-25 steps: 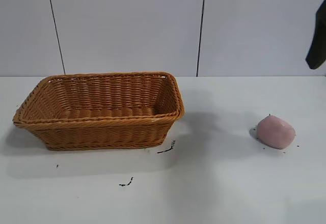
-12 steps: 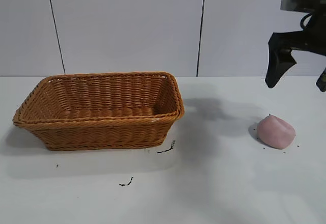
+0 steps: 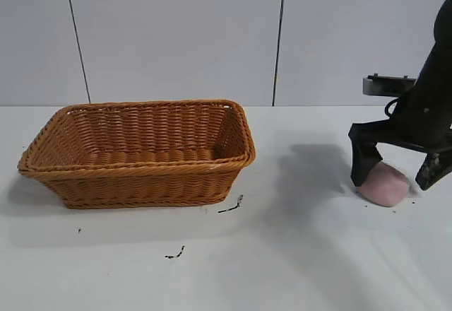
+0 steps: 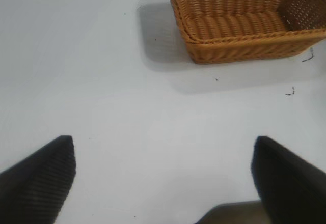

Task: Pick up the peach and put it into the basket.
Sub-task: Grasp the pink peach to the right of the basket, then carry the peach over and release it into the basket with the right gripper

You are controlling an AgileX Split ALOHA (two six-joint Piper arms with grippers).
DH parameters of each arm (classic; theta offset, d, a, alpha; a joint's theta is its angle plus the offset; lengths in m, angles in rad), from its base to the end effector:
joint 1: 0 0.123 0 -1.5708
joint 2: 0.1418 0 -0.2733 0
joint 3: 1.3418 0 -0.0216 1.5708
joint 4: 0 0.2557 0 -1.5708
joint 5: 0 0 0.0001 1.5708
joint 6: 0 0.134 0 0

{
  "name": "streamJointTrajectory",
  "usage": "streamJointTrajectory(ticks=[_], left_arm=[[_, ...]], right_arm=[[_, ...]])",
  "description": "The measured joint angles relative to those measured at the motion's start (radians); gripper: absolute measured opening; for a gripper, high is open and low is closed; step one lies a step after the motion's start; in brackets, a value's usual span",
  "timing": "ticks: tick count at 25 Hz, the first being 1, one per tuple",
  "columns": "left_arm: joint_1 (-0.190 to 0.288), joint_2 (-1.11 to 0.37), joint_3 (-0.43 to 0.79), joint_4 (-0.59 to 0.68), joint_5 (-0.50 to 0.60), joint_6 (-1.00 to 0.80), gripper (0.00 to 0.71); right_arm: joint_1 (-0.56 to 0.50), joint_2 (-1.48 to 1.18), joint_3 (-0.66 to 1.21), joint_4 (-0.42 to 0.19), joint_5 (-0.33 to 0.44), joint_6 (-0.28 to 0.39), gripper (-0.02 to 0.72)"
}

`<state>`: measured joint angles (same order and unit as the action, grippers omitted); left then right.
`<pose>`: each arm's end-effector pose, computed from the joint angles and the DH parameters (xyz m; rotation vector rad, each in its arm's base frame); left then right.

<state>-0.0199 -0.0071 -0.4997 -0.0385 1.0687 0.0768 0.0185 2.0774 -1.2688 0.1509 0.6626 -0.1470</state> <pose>0.0480 -0.0055 0.2594 0.1009 2.0424 -0.0106 0.3964 0.0197 0.0572 -0.0812 2.9448 0.1352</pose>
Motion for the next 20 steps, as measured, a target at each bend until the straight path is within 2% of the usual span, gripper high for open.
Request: streamJointTrajectory(ticks=[1,2,5,15,20], left_arm=[[0.000,0.000,0.000,0.000,0.000,0.000,0.692],[0.000,0.000,0.000,0.000,0.000,0.000,0.692],[0.000,0.000,0.000,0.000,0.000,0.000,0.692],[0.000,0.000,0.000,0.000,0.000,0.000,0.692],[0.000,0.000,0.000,0.000,0.000,0.000,0.692]], right_arm=[[0.000,0.000,0.000,0.000,0.000,0.000,0.366],[0.000,0.000,0.000,0.000,-0.002,0.000,0.146],[0.000,-0.007,-0.015,-0.004,0.012,0.000,0.054],[0.010,-0.144,-0.263,-0.038,0.219,0.022,0.025],[0.086,-0.157,-0.440,-0.064,0.317,0.046,0.025]])
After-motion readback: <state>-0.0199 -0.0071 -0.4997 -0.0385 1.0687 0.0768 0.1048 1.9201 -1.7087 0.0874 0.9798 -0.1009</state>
